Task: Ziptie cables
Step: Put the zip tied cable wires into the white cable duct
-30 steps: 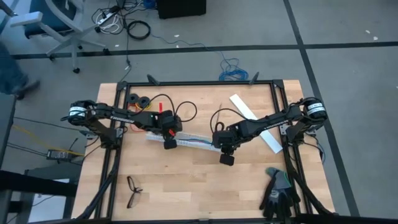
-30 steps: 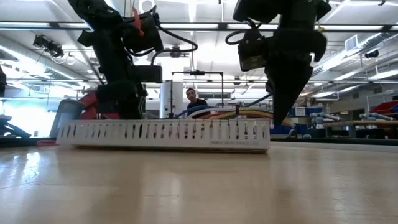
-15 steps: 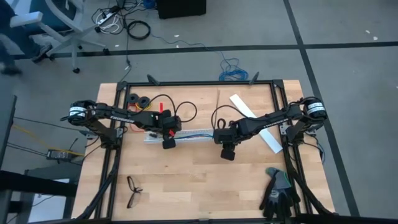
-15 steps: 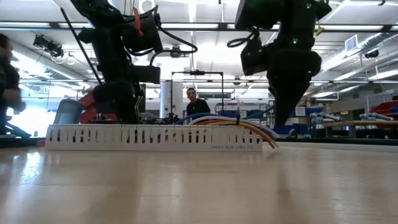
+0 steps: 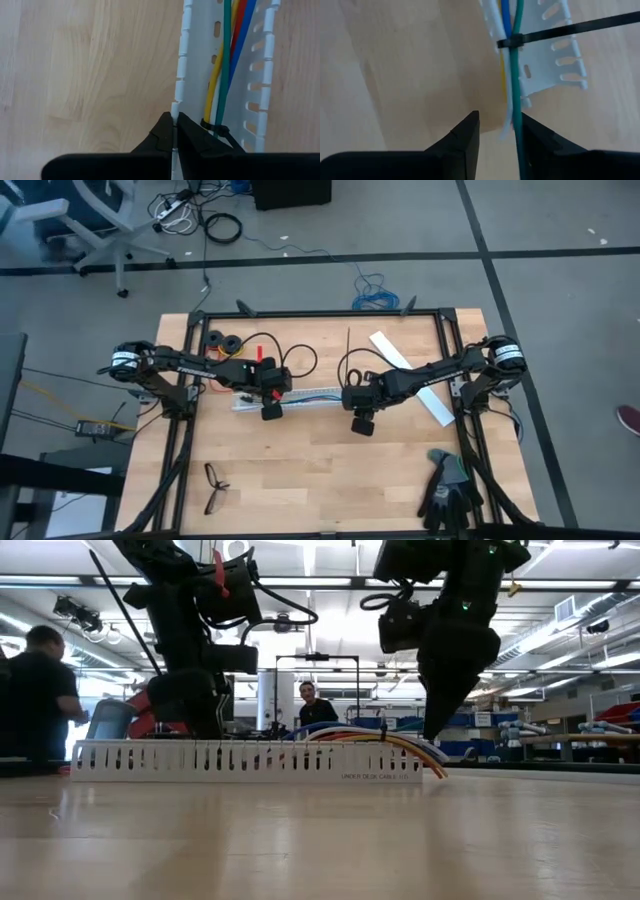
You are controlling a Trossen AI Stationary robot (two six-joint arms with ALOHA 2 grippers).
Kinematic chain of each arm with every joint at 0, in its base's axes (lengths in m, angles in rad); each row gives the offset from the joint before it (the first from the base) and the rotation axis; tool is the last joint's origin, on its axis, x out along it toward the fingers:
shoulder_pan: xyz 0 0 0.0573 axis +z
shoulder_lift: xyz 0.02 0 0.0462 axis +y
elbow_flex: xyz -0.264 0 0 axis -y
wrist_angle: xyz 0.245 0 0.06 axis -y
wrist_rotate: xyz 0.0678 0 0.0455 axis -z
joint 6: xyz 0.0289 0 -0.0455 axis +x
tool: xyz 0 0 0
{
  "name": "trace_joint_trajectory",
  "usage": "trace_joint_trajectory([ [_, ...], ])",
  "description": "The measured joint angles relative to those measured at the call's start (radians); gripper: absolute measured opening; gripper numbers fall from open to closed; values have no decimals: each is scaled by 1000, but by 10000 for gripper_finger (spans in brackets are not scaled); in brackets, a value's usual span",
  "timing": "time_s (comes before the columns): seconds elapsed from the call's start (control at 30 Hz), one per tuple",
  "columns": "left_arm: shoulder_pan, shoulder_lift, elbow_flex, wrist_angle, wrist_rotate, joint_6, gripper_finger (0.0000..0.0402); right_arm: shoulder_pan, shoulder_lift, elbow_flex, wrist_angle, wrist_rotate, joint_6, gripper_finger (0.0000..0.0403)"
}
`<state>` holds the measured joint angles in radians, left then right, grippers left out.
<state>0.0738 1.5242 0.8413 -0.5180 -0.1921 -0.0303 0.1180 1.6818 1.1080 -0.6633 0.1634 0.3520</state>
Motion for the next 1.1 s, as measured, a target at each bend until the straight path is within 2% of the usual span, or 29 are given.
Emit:
trace_joint_trajectory([
  [0.17, -1, 0, 0, -2, 1, 0, 16, -7, 1, -54, 45, 4, 0, 113],
  [0.4, -1, 0, 0, -2, 2, 2, 16, -10, -5, -157, 202, -1, 12, 104],
  [0.5, -1, 0, 0, -2, 2, 3, 16, -10, -5, -166, 204, 9, 3, 74],
  [0.63, -1, 0, 0, -1, 2, 3, 16, -10, -6, -167, 195, 17, -13, 12],
  [0.83, -1, 0, 0, -1, 3, 25, 16, -10, -20, -140, 123, 19, -17, 5],
  [1.1, -1, 0, 0, -4, 8, 26, 16, -9, -114, -113, 36, 58, -16, 3],
])
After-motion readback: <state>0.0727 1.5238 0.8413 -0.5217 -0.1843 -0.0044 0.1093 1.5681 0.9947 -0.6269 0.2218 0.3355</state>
